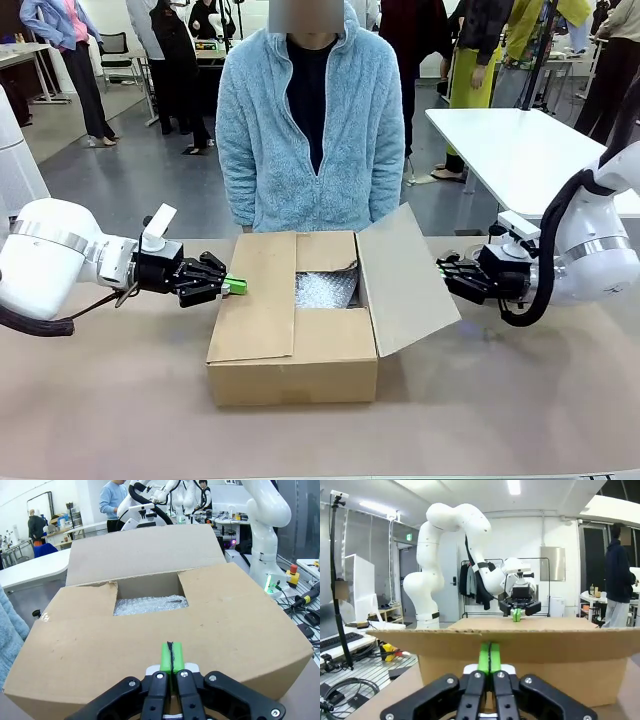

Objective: Wrap the clocks to prevent damage.
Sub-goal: Push the left (or right) flap of the Package Box to close it.

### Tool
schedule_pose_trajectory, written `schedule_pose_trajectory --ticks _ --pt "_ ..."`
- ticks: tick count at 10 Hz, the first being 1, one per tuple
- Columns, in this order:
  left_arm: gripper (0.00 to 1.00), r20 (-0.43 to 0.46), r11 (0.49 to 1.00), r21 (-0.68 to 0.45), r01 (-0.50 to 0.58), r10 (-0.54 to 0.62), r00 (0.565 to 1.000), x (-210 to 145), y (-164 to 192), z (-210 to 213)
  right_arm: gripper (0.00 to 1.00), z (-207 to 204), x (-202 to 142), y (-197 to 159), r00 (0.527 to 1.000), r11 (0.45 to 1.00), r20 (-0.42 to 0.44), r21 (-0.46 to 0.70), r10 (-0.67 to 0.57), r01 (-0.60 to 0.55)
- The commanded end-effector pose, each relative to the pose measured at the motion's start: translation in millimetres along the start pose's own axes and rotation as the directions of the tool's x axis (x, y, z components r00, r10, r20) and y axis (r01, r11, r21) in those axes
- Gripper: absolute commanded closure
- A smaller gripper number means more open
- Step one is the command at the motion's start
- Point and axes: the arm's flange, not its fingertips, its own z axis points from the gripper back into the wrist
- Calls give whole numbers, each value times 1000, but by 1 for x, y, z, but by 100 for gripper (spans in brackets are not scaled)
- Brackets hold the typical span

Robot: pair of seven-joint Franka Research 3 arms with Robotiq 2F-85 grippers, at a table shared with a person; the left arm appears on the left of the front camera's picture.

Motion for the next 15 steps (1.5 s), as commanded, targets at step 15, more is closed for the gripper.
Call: schedule_pose_trajectory --ticks 15 --pt "100 3 1000 11 -5 5 1000 -3 0 -2 99 -125 2 -8 940 983 -288 45 182 -176"
